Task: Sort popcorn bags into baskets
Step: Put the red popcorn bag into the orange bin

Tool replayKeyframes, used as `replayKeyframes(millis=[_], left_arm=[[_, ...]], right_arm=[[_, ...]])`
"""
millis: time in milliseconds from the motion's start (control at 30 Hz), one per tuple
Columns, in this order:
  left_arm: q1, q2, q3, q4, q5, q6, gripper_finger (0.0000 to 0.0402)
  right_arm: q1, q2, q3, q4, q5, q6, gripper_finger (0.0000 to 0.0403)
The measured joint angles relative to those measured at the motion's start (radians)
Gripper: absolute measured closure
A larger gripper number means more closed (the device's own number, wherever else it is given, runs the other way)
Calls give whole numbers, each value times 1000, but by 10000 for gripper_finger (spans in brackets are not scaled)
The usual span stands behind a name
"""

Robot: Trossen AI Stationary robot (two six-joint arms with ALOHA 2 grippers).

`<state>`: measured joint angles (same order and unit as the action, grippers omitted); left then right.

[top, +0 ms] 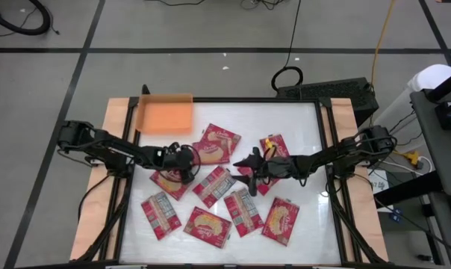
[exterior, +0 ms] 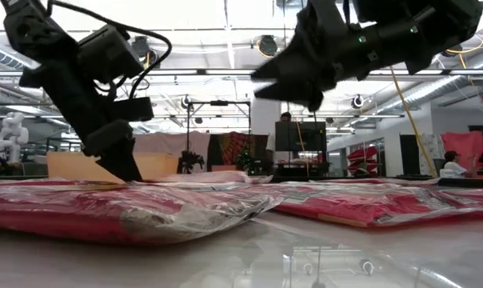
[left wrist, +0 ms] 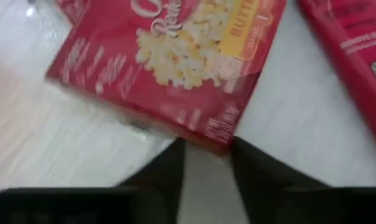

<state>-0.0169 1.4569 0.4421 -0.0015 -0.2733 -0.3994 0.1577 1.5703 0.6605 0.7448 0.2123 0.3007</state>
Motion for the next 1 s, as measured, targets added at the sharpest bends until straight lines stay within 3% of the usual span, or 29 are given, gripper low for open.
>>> replayKeyframes(millis=[67,133,367,533,667,733,1000], left_arm=[[3,1,-11,21,-5,10,362],[2,2,-11,33,-14,37,388],[-59,-48,-11,112,-90,204,398],[-106,-94,9,119,-159,318,399],[-145,-102,26,129,-212,415,400],[-156,-102,26,128,-227,433,400],[-156,-102,26,132,-234,434,401]], right_arm=[[8,0,0,42,1,1,177],[15,0,0,64,5,7,177],[24,0,19,-1,105,86,177],[36,0,148,-265,210,51,177],[-17,0,239,-478,234,48,177],[-74,0,259,-492,173,48,177],[-377,58,329,-527,-339,30,176]])
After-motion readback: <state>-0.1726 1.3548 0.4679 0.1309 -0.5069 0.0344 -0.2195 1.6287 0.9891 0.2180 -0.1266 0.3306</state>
